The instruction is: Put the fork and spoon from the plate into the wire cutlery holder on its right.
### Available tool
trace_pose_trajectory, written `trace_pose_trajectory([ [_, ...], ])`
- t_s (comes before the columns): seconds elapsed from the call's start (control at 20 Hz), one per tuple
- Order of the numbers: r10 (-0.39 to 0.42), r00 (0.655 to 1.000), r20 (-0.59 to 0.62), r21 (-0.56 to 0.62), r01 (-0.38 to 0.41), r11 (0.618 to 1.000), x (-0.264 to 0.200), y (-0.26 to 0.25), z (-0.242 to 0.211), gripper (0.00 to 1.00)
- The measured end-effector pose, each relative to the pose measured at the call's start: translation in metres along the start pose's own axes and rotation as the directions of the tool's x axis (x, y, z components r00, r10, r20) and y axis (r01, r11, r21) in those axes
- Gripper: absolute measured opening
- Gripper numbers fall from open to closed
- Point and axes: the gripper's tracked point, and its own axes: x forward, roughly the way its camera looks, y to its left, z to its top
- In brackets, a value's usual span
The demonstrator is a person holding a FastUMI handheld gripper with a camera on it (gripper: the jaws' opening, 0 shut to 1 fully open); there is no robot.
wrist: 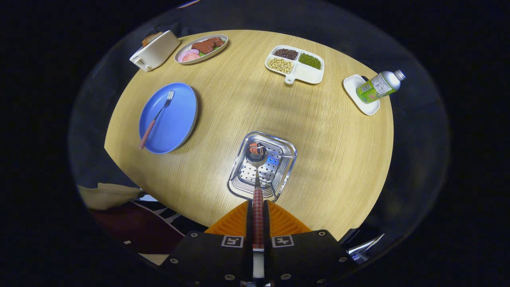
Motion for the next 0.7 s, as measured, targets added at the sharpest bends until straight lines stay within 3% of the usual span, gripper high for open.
trace_pose_trajectory([
  [0.45,0.005,0.997,0.073,0.066,-0.009,0.998,-0.014,0.000,0.008,0.17],
  [0.65,-0.030,0.985,0.170,0.085,0.016,0.996,-0.029,0.001,0.018,0.21],
  [0.7,-0.035,0.980,0.198,0.091,0.017,0.996,-0.032,0.003,0.022,0.28],
])
